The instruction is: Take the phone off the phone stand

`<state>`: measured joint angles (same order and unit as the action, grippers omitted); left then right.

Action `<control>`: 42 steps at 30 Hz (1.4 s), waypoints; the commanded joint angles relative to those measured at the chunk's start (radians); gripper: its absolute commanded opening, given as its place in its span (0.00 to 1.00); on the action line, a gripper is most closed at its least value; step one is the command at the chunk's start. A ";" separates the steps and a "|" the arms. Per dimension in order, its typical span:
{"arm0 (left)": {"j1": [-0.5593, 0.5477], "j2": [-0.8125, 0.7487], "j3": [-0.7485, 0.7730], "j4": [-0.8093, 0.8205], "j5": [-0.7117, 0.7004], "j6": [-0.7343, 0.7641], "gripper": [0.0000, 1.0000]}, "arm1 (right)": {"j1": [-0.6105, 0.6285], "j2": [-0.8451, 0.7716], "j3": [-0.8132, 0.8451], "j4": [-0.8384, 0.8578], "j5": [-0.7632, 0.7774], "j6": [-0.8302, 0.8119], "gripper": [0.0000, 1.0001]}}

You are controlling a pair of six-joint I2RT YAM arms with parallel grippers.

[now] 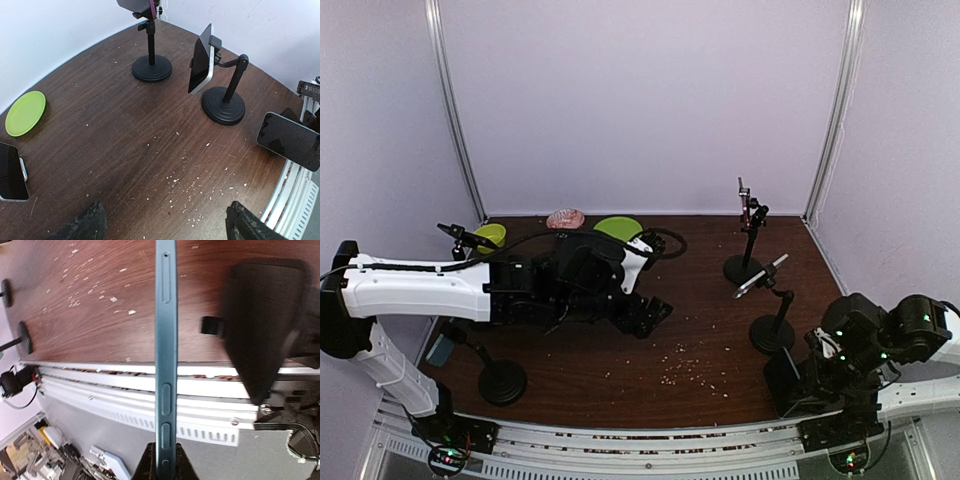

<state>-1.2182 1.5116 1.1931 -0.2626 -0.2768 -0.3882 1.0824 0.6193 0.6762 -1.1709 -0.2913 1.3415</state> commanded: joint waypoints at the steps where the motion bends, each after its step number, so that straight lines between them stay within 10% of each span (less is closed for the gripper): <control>1: 0.003 -0.039 0.029 0.009 0.021 0.011 0.86 | 0.005 0.008 0.027 0.206 -0.081 -0.084 0.00; 19: 0.147 -0.204 0.038 -0.205 0.857 0.356 0.88 | 0.007 0.165 0.100 0.613 -0.164 -0.860 0.00; 32: 0.158 -0.031 0.167 -0.248 0.947 0.348 0.80 | 0.008 0.262 0.178 0.707 -0.262 -1.147 0.00; 37: 0.158 0.004 0.191 -0.242 0.957 0.338 0.68 | 0.007 0.294 0.189 0.691 -0.300 -1.195 0.00; 42: 0.158 0.050 0.229 -0.250 0.987 0.323 0.29 | 0.007 0.311 0.200 0.693 -0.279 -1.237 0.00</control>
<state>-1.0611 1.5322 1.3689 -0.5274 0.6647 -0.0586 1.0824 0.9298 0.8295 -0.5423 -0.5568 0.1730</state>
